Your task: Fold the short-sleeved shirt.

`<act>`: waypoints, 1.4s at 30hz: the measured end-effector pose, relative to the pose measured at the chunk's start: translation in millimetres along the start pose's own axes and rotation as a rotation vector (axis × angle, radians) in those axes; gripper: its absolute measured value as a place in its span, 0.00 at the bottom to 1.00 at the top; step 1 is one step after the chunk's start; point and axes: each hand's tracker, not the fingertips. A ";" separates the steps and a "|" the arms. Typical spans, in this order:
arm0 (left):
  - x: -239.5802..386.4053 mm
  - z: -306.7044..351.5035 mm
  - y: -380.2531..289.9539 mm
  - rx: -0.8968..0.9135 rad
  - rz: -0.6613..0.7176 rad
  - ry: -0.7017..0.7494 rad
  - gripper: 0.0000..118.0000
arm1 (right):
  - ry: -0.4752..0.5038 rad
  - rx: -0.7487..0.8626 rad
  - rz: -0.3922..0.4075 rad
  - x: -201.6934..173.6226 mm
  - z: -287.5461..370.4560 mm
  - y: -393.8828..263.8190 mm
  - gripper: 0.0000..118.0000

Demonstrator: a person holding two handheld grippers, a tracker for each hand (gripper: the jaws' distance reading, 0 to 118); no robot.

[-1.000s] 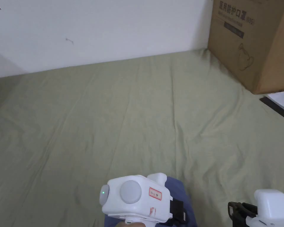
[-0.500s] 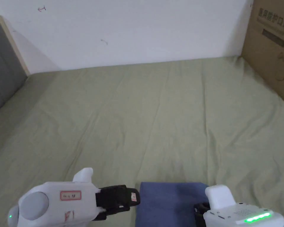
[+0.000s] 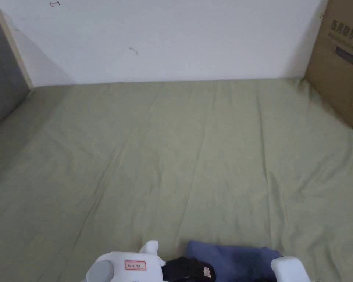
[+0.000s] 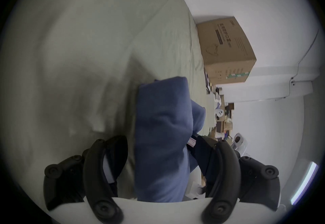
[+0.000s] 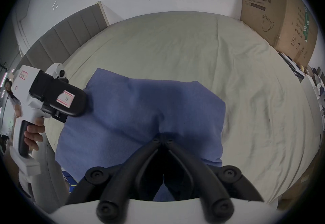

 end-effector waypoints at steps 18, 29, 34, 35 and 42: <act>-16.6 104.5 13.8 0.100 -0.105 0.139 0.19 | -0.123 0.539 -0.042 -89.1 111.9 61.2 0.00; -111.4 330.4 91.2 0.257 -0.073 0.666 0.19 | -0.117 0.533 -0.029 -100.9 121.6 70.5 0.00; -129.6 376.6 100.7 0.304 -0.022 0.878 0.19 | -0.102 0.507 -0.038 -100.4 113.9 73.3 0.00; -134.7 382.8 102.6 0.319 0.009 0.900 0.19 | -0.098 0.493 -0.044 -101.7 112.6 75.9 0.00; -147.1 394.5 98.5 0.386 0.075 0.954 0.93 | -0.053 0.470 -0.026 -104.8 107.7 84.6 0.00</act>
